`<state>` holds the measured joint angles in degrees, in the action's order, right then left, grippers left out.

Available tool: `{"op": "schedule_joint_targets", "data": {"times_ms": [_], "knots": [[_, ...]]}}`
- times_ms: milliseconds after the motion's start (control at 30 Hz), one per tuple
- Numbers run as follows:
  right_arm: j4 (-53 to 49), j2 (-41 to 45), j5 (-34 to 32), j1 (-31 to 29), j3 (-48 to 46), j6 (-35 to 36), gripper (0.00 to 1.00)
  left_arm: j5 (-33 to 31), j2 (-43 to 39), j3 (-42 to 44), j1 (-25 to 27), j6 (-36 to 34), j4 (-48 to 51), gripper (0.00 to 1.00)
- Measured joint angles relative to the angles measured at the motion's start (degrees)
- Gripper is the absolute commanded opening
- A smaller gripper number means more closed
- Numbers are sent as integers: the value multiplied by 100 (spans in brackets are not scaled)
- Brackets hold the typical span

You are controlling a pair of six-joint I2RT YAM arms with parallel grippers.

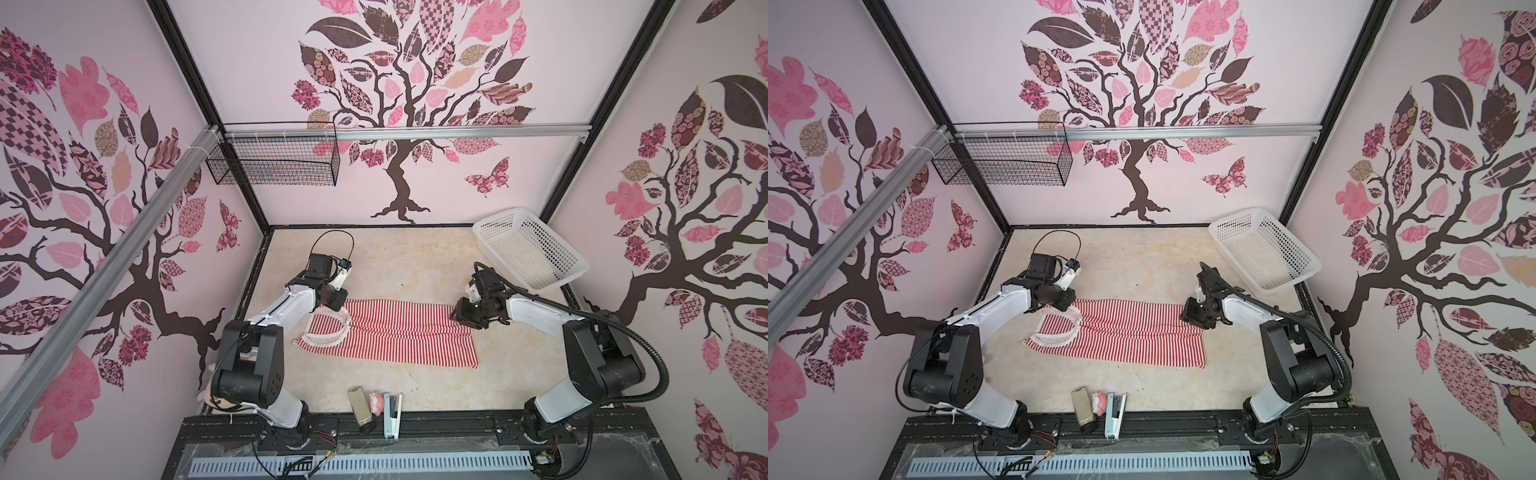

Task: Fold and stack the tank tops

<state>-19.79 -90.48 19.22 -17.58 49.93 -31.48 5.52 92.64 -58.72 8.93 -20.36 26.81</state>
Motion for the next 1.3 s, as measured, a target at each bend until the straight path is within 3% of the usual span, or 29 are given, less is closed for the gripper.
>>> {"op": "schedule_joint_targets", "data": {"times_ms": [133,467,633,833,1033,1300], "knots": [[-15,0,-79,0,164,-26,25,208,455,-302,-4,90,127,34],[-7,-544,-232,2,586,-48,23,282,702,-393,9,66,326,33],[-76,-643,-225,2,588,-52,30,-11,1110,-367,35,17,299,33],[-219,-186,-234,2,225,-31,49,-450,1145,-369,208,-52,133,34],[-483,278,-258,2,46,20,53,-1049,1239,-509,492,-87,168,35],[-846,549,-407,2,28,46,54,-1377,1620,-1045,533,-81,365,36]]}}
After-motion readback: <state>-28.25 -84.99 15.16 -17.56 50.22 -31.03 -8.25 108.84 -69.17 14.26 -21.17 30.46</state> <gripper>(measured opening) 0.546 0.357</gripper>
